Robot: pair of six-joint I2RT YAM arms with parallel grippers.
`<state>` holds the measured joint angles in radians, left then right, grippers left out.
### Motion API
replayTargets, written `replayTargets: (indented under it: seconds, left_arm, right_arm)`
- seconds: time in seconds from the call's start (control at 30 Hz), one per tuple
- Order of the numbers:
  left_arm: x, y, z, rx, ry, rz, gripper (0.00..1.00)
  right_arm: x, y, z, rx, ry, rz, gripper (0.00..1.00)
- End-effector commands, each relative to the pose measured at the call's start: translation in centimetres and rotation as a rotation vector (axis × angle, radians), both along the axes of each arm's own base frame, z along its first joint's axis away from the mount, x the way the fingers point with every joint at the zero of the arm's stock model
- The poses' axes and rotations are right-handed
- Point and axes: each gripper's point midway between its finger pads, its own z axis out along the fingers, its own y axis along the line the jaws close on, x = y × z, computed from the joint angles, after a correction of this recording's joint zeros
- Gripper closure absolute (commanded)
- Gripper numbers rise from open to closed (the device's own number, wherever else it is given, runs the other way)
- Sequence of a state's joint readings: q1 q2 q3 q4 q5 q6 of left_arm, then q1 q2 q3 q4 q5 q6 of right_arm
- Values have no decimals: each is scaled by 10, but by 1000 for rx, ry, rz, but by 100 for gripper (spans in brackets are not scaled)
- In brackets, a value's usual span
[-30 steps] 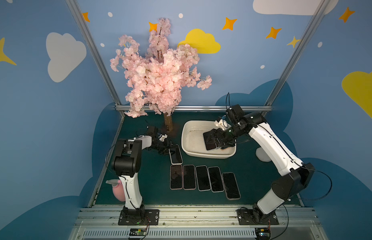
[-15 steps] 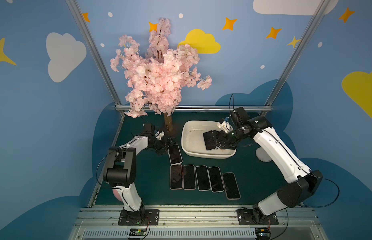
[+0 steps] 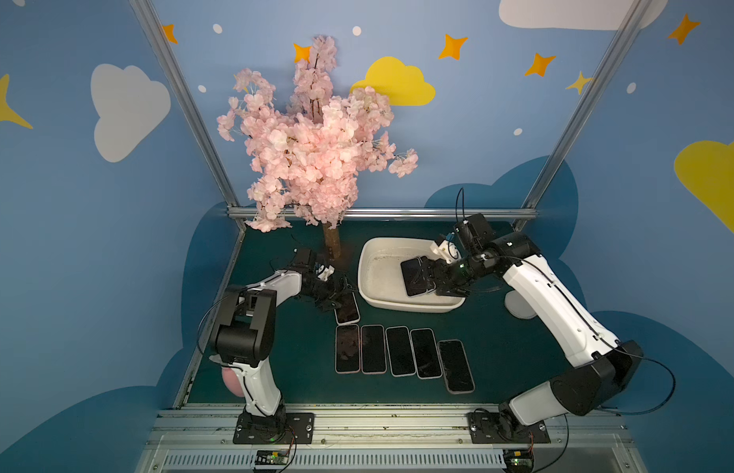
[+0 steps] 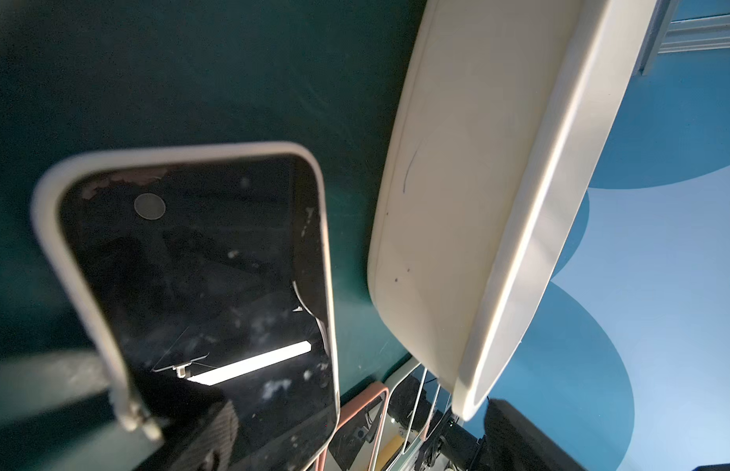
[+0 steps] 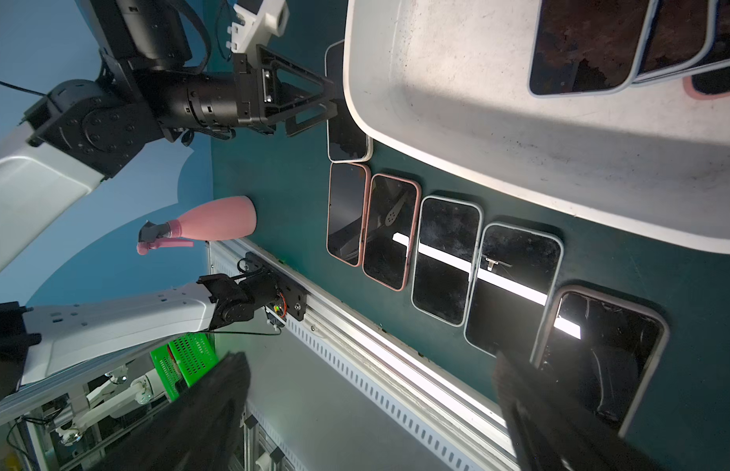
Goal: Take the phone out of the storage box
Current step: Place the phone at the center of the board.
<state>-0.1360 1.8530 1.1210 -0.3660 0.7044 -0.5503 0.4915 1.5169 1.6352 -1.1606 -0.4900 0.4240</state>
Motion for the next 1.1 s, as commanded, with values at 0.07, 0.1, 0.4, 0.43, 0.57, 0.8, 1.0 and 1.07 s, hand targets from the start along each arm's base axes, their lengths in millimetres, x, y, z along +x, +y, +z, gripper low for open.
replayTargets:
  seconds: [0.07,0.1,0.4,0.43,0.57,0.8,1.0,1.07]
  left_arm:
    - [-1,1,-9,21,29,0,0]
    - [-3,1,-6,20,29,-2,0]
    - [-53,17,29,60,17,13,0]
    - [-60,20,27,67,27,19,0]
    - [-70,23,20,77,39,29,0]
    - [-59,16,3,52,69,35,0]
    - [-43,8,-4,34,79,36,0]
    - [-37,4,-5,29,78,33,0]
  right_arm:
    - [-3,-7,16,16,-58,-21,1]
    - [-4,-7,15,15,-57,-20,1]
    - [-4,-3,-1,25,-19,-32,1]
    - [-3,-2,-3,32,-14,-35,1]
    - [1,4,-6,38,-4,-34,2]
    - [3,6,-2,31,-13,-20,1]
    - [6,3,-2,9,-19,-9,1]
    - [7,3,-3,8,-18,-9,1]
